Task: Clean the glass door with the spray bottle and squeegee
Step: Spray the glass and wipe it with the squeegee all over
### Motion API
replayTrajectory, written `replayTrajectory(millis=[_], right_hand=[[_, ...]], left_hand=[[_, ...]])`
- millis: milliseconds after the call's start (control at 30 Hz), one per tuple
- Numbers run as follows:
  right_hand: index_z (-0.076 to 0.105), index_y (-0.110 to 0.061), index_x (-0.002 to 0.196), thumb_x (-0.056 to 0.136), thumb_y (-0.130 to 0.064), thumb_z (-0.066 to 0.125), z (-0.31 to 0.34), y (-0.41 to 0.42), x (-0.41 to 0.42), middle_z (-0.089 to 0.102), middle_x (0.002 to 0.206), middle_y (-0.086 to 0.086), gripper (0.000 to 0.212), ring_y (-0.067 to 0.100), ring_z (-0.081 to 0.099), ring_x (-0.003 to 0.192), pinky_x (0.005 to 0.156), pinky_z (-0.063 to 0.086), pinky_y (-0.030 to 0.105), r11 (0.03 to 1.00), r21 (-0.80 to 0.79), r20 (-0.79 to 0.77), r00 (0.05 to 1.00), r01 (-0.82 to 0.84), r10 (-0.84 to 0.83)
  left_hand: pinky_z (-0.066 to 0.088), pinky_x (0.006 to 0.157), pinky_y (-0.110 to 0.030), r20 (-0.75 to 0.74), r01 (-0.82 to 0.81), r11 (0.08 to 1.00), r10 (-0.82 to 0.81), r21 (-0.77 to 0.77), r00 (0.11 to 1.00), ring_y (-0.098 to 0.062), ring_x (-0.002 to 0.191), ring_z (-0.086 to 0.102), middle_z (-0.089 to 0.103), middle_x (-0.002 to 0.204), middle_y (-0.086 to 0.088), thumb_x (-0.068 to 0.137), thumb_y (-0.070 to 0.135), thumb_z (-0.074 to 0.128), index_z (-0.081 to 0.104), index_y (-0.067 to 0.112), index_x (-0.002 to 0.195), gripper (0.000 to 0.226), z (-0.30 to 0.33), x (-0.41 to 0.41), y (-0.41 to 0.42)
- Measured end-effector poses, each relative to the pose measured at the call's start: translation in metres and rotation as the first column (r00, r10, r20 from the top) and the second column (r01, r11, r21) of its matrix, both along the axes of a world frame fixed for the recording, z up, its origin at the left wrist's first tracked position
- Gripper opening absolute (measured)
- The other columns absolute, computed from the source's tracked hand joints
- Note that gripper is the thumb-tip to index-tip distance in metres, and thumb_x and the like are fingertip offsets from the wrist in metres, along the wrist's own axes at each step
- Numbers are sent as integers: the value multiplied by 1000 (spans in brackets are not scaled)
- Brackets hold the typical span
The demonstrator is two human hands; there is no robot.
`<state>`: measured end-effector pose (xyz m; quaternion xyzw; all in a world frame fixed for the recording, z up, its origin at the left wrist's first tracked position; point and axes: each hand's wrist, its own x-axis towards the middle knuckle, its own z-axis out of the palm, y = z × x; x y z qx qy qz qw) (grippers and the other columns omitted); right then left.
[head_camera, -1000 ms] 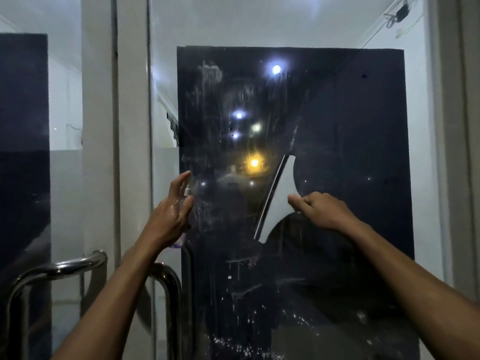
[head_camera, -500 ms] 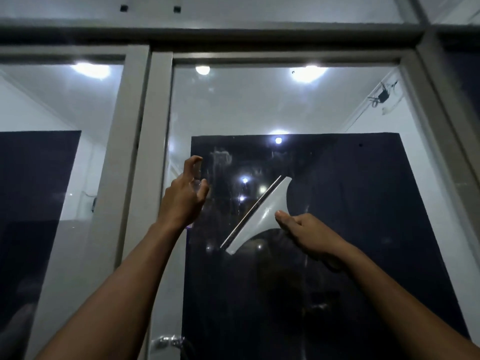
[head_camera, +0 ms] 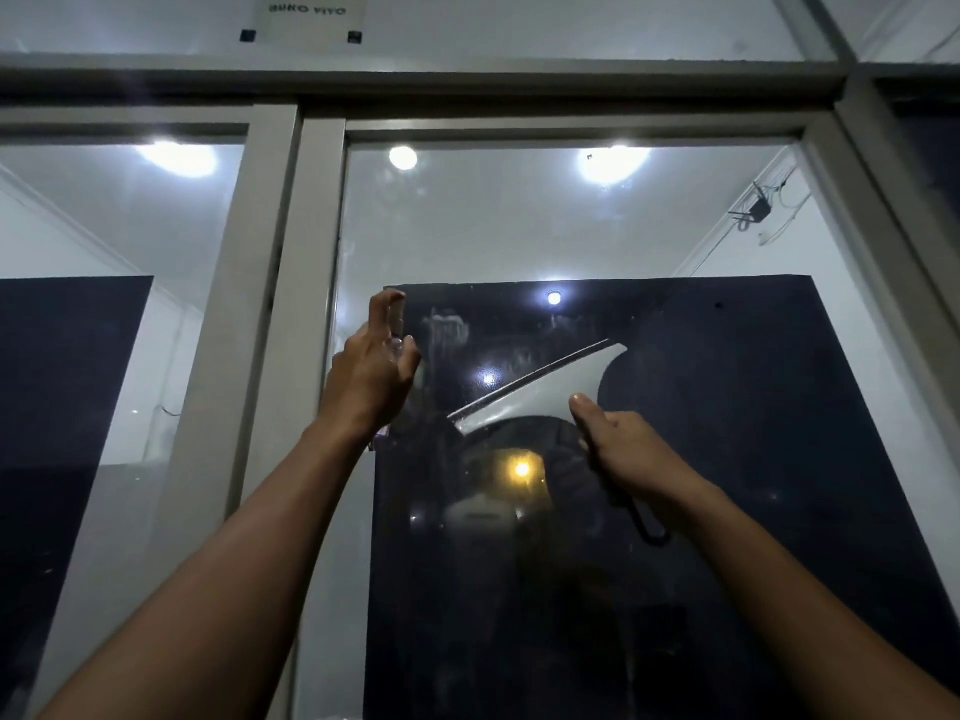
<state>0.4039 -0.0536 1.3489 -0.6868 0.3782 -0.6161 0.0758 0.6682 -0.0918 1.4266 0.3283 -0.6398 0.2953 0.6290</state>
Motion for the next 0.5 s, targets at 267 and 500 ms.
replayTrajectory(millis=[267,500], right_hand=[[50,-13,82,107,-41,37,24,-6,17,37,51,-3,40,9,32,36,41,33,23,979,40,380,910,-198,168],[53,-12,78,105,-41,39,93,-29,68,40,45,-4,42,11,37,34,38,40,21,943,53,442,854,-329,273]], left_hand=[[35,62,-35,-18,-109,994,110,19,994,-22,66,49,55,91,-8,101,23,50,29,25,139,44,7,17,-11],[37,65,-38,-20,-104,995,104,-2,994,-29,70,53,56,91,-7,101,23,48,29,25,134,38,6,20,-15]])
